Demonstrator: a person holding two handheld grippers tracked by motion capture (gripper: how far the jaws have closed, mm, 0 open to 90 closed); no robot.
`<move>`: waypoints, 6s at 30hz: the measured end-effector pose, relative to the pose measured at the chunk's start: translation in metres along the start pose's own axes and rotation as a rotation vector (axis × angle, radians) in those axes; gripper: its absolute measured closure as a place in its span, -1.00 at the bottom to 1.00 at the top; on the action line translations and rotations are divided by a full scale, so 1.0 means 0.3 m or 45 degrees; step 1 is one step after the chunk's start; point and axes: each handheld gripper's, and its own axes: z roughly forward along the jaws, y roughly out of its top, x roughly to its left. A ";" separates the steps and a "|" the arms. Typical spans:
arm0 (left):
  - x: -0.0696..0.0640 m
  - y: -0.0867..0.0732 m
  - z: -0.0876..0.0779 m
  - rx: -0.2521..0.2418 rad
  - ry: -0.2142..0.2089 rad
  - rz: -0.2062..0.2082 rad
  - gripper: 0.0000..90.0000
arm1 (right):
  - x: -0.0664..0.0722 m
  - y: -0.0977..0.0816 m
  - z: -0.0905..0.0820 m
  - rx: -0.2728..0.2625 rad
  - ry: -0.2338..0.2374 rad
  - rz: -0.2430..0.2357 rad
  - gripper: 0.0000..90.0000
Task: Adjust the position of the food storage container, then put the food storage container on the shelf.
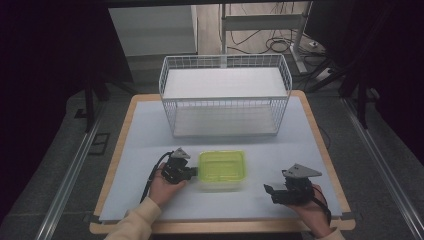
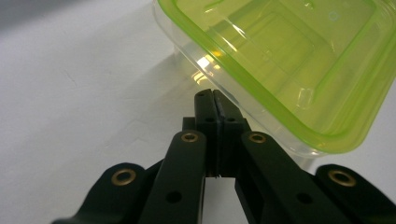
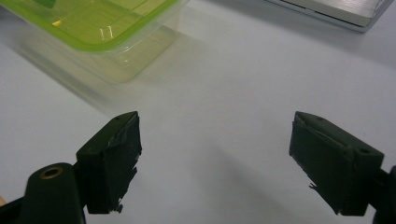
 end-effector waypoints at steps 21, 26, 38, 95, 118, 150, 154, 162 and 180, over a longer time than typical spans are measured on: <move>0.018 -0.056 -0.203 -0.169 0.047 -0.134 0.71 | -0.008 -0.002 -0.007 -0.040 0.005 -0.007 -0.62; 0.008 -0.039 -0.224 -0.208 0.075 -0.195 0.16 | -0.012 -0.002 -0.002 -0.057 0.029 0.003 -0.63; 0.025 -0.036 -0.229 -0.215 0.019 -0.268 -0.25 | -0.011 0.009 -0.002 -0.161 0.094 0.064 -0.58; 0.059 0.029 -0.056 -0.086 -0.259 -0.510 -0.01 | -0.056 0.195 0.271 0.093 0.534 0.496 0.12; 0.022 0.017 -0.088 -0.147 -0.314 -0.464 0.79 | -0.056 0.191 0.233 0.057 0.652 0.609 0.80; -0.019 0.046 -0.164 -0.233 -0.294 -0.377 0.79 | -0.033 0.241 0.150 -0.077 0.632 0.489 0.80; -0.026 0.053 -0.175 -0.251 -0.306 -0.374 0.79 | -0.033 0.253 0.130 -0.096 0.630 0.466 0.80; -0.042 0.067 -0.203 -0.281 -0.292 -0.339 0.79 | -0.028 0.272 0.100 -0.136 0.618 0.428 0.80; -0.050 0.090 -0.227 -0.306 -0.281 -0.314 0.80 | -0.023 0.293 0.078 -0.179 0.599 0.408 0.80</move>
